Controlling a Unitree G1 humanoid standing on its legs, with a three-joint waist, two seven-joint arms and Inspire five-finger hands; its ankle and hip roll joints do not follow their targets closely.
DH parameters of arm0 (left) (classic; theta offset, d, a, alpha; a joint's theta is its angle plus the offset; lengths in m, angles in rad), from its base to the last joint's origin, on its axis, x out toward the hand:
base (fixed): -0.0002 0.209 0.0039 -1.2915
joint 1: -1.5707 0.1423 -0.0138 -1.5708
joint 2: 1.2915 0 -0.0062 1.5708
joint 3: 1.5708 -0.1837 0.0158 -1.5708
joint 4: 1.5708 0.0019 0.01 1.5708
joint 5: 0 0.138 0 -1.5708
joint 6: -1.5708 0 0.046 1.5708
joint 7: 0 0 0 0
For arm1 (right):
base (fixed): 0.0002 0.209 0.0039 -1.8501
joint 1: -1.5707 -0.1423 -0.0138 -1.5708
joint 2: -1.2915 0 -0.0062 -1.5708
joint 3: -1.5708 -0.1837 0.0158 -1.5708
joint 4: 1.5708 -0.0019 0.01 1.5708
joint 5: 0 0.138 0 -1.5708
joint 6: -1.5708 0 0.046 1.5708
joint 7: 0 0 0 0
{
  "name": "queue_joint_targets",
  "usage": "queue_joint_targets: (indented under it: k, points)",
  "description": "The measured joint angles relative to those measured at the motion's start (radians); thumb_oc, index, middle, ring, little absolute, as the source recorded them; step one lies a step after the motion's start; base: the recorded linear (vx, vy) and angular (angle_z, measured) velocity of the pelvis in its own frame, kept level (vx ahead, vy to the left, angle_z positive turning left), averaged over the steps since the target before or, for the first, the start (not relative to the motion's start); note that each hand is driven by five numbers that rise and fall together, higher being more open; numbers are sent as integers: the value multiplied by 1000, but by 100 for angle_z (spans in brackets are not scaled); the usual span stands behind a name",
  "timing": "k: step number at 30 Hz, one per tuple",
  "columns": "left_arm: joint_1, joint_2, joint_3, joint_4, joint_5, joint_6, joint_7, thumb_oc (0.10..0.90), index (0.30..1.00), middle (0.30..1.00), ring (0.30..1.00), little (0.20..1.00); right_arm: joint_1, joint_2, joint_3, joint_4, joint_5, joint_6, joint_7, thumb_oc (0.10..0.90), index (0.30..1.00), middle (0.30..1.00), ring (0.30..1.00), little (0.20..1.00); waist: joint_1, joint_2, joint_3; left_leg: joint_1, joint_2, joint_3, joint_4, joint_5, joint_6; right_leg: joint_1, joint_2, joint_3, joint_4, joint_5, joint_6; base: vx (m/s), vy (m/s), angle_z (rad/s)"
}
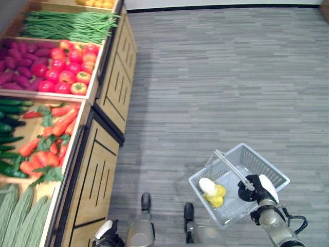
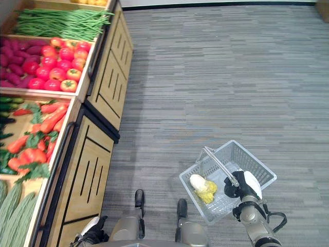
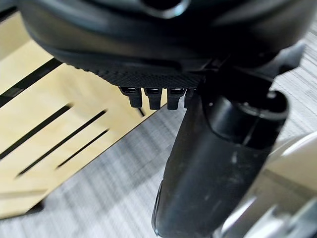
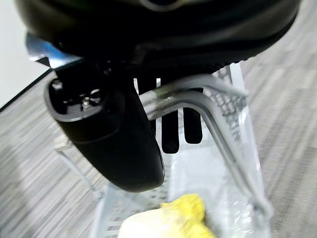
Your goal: Get the vegetables into the basket
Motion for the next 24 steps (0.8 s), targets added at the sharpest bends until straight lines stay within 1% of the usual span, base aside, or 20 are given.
queue_joint_targets:
  k: [1, 2, 3, 7, 8, 10, 11, 12, 13, 14, 15, 16, 17, 18, 19, 20, 21, 22, 23, 24]
  points:
    - [-11, 19, 1, -29, 0, 1, 4, 900, 1000, 1000, 1000, 1000, 18, 9, 3, -8, 0, 0, 2, 400, 300, 300, 300, 300, 3, -25, 0, 5, -38, 28, 1, -15, 27, -18, -42, 12, 33, -10, 31, 91, 220, -23]
    - [-25, 26, 2, -31, 0, 0, 5, 900, 1000, 1000, 1000, 1000, 23, 15, 2, -8, 0, 0, 1, 400, 300, 300, 300, 300, 0, -29, -1, 6, -56, 30, 1, -23, 38, -18, -60, 13, 35, -14, 38, 108, 264, -18]
    - [-51, 34, 3, -36, -1, 0, 6, 900, 1000, 1000, 1000, 1000, 19, 24, 3, -7, 0, 1, 2, 400, 300, 300, 300, 300, 0, -31, -1, 11, -79, 37, 0, -36, 56, -21, -83, 16, 44, -17, 46, 70, 183, -7]
    - [-84, 69, 4, -68, -1, -1, 14, 900, 1000, 1000, 1000, 1000, -28, 56, 15, -10, 0, 6, 2, 400, 300, 300, 300, 300, 4, -34, -1, 23, -108, 66, 1, -55, 80, -32, -113, 32, 62, -20, 73, 50, 127, -16]
    - [-94, 78, 4, -69, -1, 1, 19, 900, 1000, 1000, 1000, 1000, -46, 59, 28, -10, 0, 6, 2, 400, 300, 300, 300, 300, 5, -37, -1, 28, -115, 72, 0, -63, 85, -32, -118, 34, 66, -17, 77, 71, 170, -16]
    - [-98, 81, 7, -62, -1, 4, 24, 900, 1000, 1000, 1000, 1000, -73, 67, 35, -10, 0, 6, 5, 400, 300, 300, 300, 300, 7, -39, 0, 44, -115, 83, 0, -76, 93, -37, -116, 33, 101, -17, 79, 86, 174, -17]
    - [-98, 80, 7, -52, -1, 5, 24, 900, 1000, 1000, 1000, 1000, -83, 70, 35, -10, 0, 6, 5, 400, 300, 300, 300, 300, 7, -39, 0, 56, -111, 85, -3, -85, 101, -51, -112, 31, 146, -20, 83, 106, 161, -23]
    - [-98, 76, 5, -35, -1, 6, 24, 900, 1000, 1000, 1000, 1000, -90, 70, 34, -10, 0, 6, 4, 400, 300, 300, 300, 300, 7, -40, 0, 66, -105, 86, -6, -113, 104, -93, -106, 23, 240, -23, 87, 153, 151, -19]
    - [-97, 73, 1, -27, -1, 6, 23, 900, 1000, 1000, 1000, 1000, -90, 70, 34, -11, 1, 6, 4, 400, 300, 300, 300, 300, 5, -41, -1, 72, -99, 85, -6, -116, 109, -130, -106, 16, 328, -26, 89, 105, 75, -9]
    - [-98, 73, -2, -19, -1, 6, 23, 900, 1000, 1000, 1000, 1000, -79, 71, 34, -12, 1, 6, 4, 400, 300, 300, 300, 300, 0, -48, -2, 86, -101, 81, -6, -118, 117, -165, -109, 15, 409, -30, 94, 116, 55, -3]
    - [-96, 74, -4, -18, -1, 7, 23, 900, 1000, 1000, 1000, 1000, -77, 73, 35, -12, 1, 5, 4, 400, 300, 300, 300, 300, 3, -58, 0, 94, -106, 79, -4, -121, 126, -217, -116, 19, 506, -51, 103, 116, 8, 15]
    - [-81, 83, -2, -21, -1, 9, 21, 900, 1000, 1000, 1000, 1000, -61, 82, 37, -17, 1, 4, 4, 400, 300, 300, 300, 300, -4, -88, -19, 94, -125, 77, 0, -121, 129, -255, -139, 26, 535, -82, 115, 116, 9, 15]
    - [-74, 95, -3, -21, -1, 9, 21, 900, 1000, 1000, 1000, 1000, -47, 93, 38, -21, 1, 2, 4, 400, 300, 300, 300, 300, -2, -114, -30, 94, -141, 73, 0, -123, 138, -271, -154, 29, 510, -83, 116, 120, -9, 26]
    - [-69, 101, -3, -19, -1, 9, 21, 900, 1000, 1000, 1000, 1000, -42, 105, 37, -20, 1, 4, 2, 400, 300, 300, 300, 300, -4, -129, -38, 95, -148, 69, 0, -121, 145, -274, -160, 28, 475, -83, 116, 100, -23, 22]
    - [-58, 105, -3, -17, -1, 14, 20, 900, 1000, 1000, 1000, 1000, -37, 119, 37, -21, 9, 3, 2, 400, 300, 300, 300, 300, -6, -138, -44, 98, -150, 61, 1, -120, 148, -272, -159, 20, 412, -78, 114, 203, -47, 24]
    - [-50, 103, -5, -14, -1, 16, 19, 900, 1000, 1000, 1000, 1000, -41, 128, 37, -22, 11, 2, 2, 400, 300, 300, 300, 300, -5, -137, -44, 108, -149, 54, 1, -119, 143, -268, -158, 16, 338, -57, 115, 225, -61, 19]
    - [-48, 98, -5, -9, -1, 17, 18, 900, 1000, 1000, 1000, 1000, -42, 130, 38, -23, 10, 2, 2, 400, 300, 300, 300, 300, -6, -133, -42, 113, -148, 41, 1, -132, 152, -265, -154, 19, 292, -45, 117, 176, -47, 18]
    - [-50, 94, -5, -4, -1, 19, 16, 900, 1000, 1000, 1000, 1000, -42, 130, 38, -23, 9, 1, 2, 400, 300, 300, 300, 300, -8, -126, -39, 117, -146, 30, 1, -132, 151, -263, -152, 20, 238, -27, 117, 196, -64, 29]
    - [-52, 91, -5, 4, -1, 20, 16, 900, 1000, 1000, 1000, 1000, -40, 129, 38, -22, 9, 2, 2, 400, 300, 300, 300, 300, -10, -121, -35, 121, -145, 21, 1, -134, 146, -264, -151, 20, 197, -2, 116, 130, -42, 48]
    - [-53, 87, -4, 7, -1, 20, 16, 900, 1000, 1000, 1000, 1000, -36, 129, 42, -20, 9, 2, 3, 400, 300, 300, 300, 300, -14, -120, -34, 136, -145, 3, 1, -144, 143, -265, -151, 23, 144, 42, 114, 193, -70, 47]
